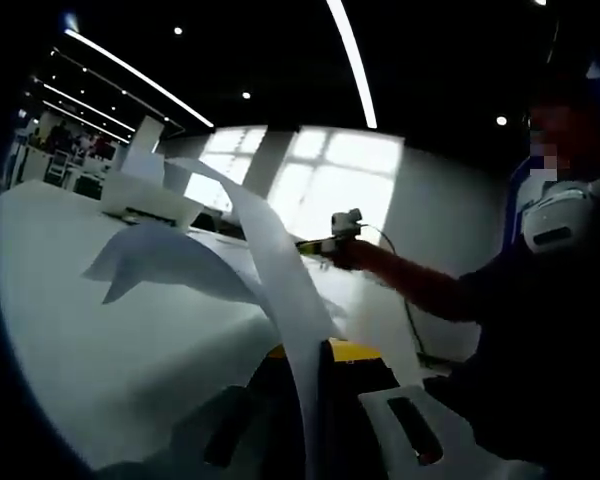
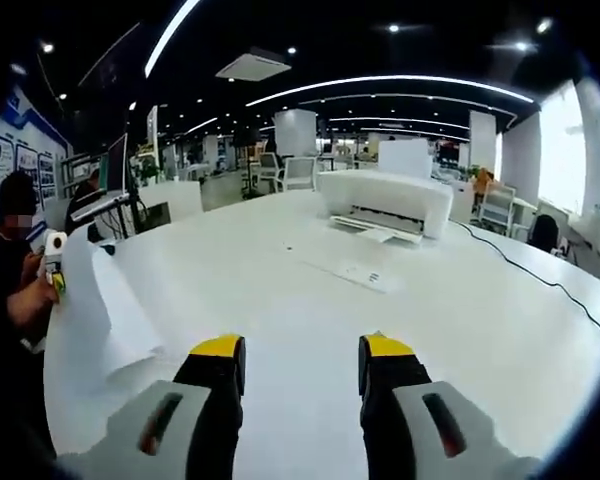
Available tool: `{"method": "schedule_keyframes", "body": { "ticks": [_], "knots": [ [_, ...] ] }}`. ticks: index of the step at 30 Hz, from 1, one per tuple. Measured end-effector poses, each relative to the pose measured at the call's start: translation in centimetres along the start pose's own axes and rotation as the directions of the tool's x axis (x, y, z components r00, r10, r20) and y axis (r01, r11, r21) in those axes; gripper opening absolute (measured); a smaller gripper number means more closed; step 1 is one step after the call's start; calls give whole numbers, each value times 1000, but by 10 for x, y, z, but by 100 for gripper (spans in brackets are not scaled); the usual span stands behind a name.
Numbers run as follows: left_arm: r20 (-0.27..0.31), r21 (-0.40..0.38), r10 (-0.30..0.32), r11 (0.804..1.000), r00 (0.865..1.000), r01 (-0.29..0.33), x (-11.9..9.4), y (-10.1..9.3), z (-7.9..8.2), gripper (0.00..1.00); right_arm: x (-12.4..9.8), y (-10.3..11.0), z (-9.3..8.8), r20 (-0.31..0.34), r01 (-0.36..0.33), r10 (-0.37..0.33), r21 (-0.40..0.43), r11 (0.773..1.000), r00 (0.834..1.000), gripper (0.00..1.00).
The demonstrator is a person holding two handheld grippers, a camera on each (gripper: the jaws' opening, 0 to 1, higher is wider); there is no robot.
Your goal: Organize the stack of printing papers by aligning and flattening the scattered papers on the table
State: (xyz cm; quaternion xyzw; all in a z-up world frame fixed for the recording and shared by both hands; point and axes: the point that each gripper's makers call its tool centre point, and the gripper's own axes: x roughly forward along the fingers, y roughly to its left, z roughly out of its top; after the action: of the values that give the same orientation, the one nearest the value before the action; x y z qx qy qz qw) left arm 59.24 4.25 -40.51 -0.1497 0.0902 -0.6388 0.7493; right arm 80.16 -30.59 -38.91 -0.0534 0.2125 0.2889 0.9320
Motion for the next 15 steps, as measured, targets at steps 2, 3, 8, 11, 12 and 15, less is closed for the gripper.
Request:
{"method": "schedule_keyframes", "body": {
  "ticks": [2, 3, 8, 11, 12, 15],
  "knots": [
    [-2, 0, 0, 1000, 1000, 0, 0, 0, -1, 6, 3, -2, -2, -5, 4, -4, 0, 1000, 1000, 41],
    [-2, 1, 0, 1000, 1000, 0, 0, 0, -1, 6, 4, -4, -3, -8, 7, -7, 0, 1000, 1000, 41],
    [-3, 0, 1, 1000, 1000, -1, 0, 0, -1, 6, 9, -9, -6, -11, 14, -14, 4, 1000, 1000, 42],
    [-4, 0, 1, 1000, 1000, -1, 1, 0, -1, 6, 12, -13, -7, -15, 17, -17, 5, 1000, 1000, 42],
    [-4, 0, 2, 1000, 1000, -2, 1, 0, -1, 6, 14, -15, -8, -15, 18, -18, 7, 1000, 1000, 42],
    [-4, 0, 2, 1000, 1000, -2, 1, 0, -1, 6, 16, -17, -9, -13, 19, -19, 9, 1000, 1000, 42]
  ]
}}
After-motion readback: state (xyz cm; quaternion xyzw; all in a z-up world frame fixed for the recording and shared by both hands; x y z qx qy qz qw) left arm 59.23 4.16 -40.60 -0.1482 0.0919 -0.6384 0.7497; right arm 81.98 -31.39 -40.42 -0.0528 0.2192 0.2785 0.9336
